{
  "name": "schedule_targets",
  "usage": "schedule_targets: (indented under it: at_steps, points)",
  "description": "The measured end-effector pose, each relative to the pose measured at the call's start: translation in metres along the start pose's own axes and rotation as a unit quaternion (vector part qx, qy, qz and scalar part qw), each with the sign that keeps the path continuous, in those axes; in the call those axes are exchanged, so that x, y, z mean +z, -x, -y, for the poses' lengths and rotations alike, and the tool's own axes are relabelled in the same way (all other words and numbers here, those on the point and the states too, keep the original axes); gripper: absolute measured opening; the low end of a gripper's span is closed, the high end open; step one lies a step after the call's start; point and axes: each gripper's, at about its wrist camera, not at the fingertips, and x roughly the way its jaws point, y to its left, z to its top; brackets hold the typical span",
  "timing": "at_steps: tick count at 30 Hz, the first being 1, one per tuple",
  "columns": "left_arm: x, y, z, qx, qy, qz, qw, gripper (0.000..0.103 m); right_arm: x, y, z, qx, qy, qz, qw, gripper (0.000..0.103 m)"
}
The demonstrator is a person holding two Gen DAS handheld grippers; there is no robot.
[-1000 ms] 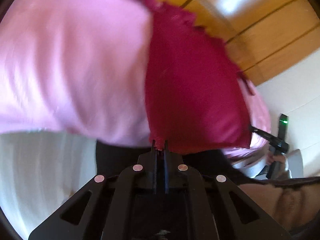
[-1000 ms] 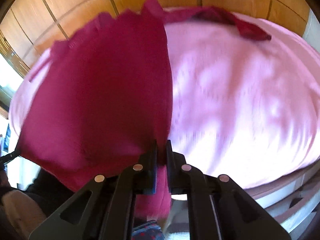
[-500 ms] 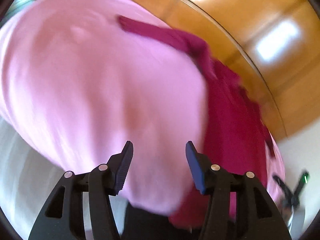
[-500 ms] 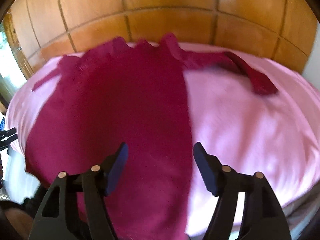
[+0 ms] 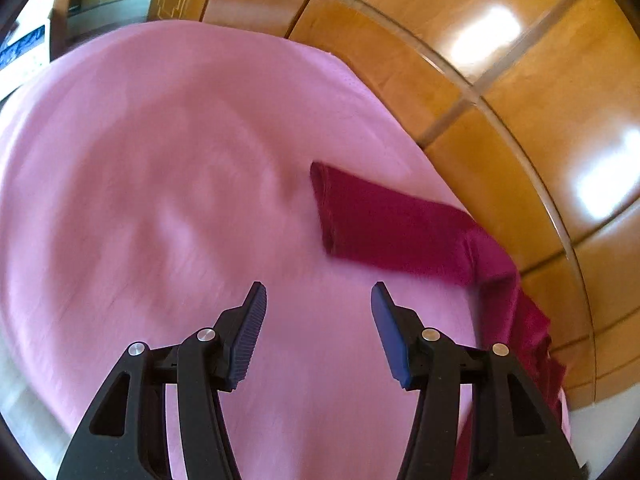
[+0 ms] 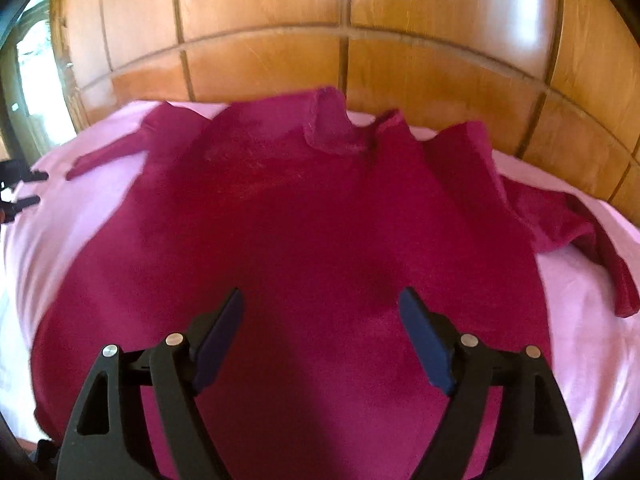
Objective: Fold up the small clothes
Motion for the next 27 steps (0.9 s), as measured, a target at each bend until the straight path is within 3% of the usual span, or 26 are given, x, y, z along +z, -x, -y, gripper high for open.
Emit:
schedule_targets:
  at_steps: [4, 8, 9, 10, 11, 17, 21, 22, 27]
  points:
    - [0.025, -0.039, 0.007, 0.019, -0.01, -0.022, 0.9995, 0.053, -0.005, -0.018, 0.006, -0.009, -0.007, -0.005, 1.0, 0.088]
    - [0.038, -0.058, 0.017, 0.053, -0.044, -0.007, 0.9976, 0.053, -0.005, -0.027, 0.018, 0.014, -0.037, -0.017, 0.999, 0.1]
    - [0.041, -0.061, 0.02, 0.059, -0.054, -0.004, 0.9968, 0.036, -0.005, -0.028, 0.019, 0.02, -0.042, -0.019, 0.999, 0.101]
    - [0.043, -0.063, 0.022, 0.057, -0.063, -0.004, 0.9964, 0.006, -0.005, -0.029, 0.018, 0.017, -0.041, -0.02, 0.999, 0.101]
    - [0.044, -0.063, 0.023, 0.047, -0.063, -0.011, 0.9968, 0.006, -0.004, -0.029, 0.016, 0.012, -0.037, -0.021, 0.999, 0.101]
    - [0.058, -0.009, 0.005, 0.054, -0.066, 0.062, 0.9945, 0.005, -0.005, -0.027, 0.015, 0.01, -0.034, -0.017, 0.999, 0.101]
    - [0.065, 0.034, -0.026, 0.095, -0.072, 0.094, 0.9884, 0.005, -0.005, -0.027, 0.015, 0.008, -0.032, -0.017, 0.999, 0.101]
    - [0.065, 0.04, -0.035, 0.119, -0.081, 0.096, 0.9848, 0.005, -0.004, -0.027, 0.014, 0.007, -0.032, -0.016, 0.999, 0.101]
    - [0.066, 0.035, -0.064, 0.201, -0.092, 0.088, 0.9712, 0.005, -0.003, -0.028, 0.01, -0.009, -0.022, -0.018, 1.0, 0.101]
